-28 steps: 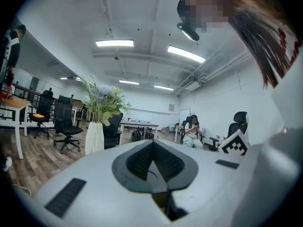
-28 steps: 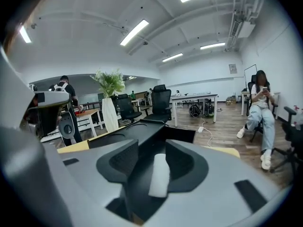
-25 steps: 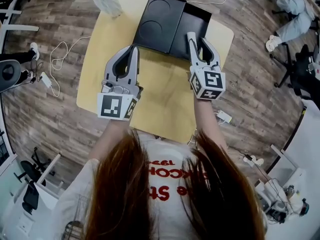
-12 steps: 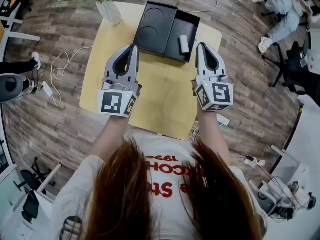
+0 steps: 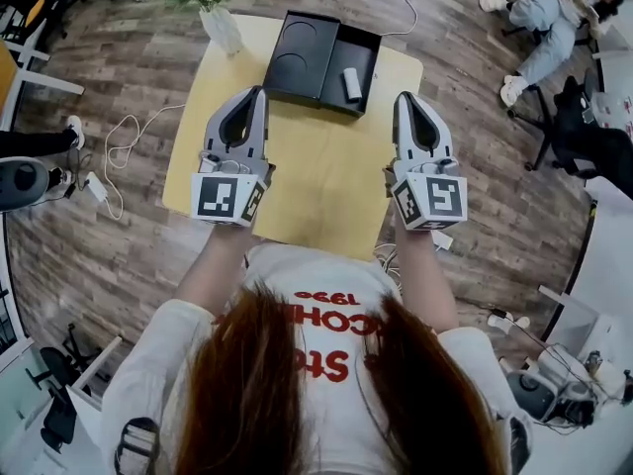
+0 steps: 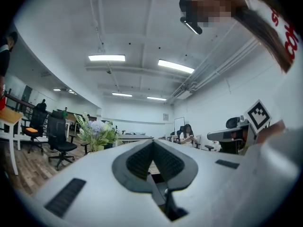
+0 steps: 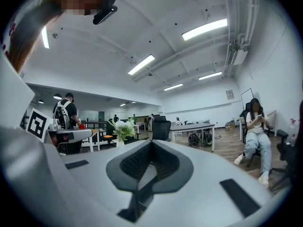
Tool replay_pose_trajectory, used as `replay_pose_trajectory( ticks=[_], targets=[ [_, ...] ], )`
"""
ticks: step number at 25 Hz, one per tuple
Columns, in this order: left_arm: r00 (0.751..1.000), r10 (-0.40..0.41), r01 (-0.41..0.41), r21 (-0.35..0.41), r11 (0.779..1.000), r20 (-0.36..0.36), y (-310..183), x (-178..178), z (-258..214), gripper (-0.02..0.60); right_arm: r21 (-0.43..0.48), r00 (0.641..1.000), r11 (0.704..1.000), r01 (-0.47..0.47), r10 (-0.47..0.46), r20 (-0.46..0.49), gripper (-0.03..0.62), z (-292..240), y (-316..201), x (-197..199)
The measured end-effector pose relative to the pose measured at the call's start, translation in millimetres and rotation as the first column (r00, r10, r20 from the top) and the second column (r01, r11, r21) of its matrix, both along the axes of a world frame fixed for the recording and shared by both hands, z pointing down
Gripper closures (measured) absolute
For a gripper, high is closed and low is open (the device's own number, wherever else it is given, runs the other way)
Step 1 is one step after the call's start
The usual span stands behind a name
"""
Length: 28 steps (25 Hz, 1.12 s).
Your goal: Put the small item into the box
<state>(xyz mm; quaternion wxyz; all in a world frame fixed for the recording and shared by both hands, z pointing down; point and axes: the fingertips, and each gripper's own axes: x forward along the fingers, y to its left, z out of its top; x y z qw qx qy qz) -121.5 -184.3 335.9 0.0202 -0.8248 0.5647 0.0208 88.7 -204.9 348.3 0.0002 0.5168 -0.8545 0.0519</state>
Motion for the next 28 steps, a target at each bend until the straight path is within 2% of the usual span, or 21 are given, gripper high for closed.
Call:
replay_pose_trajectory(
  ticks=[11,28],
  targets=[
    [1.000,0.009,-0.009,0.035,0.999,0.000,17.8,0.1,-16.4,0.577,0.032,1.000,0.999,-0.004,0.004,0.015,0.589,-21.5,26.0,1.1],
    [0.999,0.032,-0.031,0.047,0.998,-0.006,24.2,6.0,-24.9,0.578,0.052,1.000,0.999,-0.009,0.009,0.005,0.589,-28.8,27.8,2.6]
  ],
)
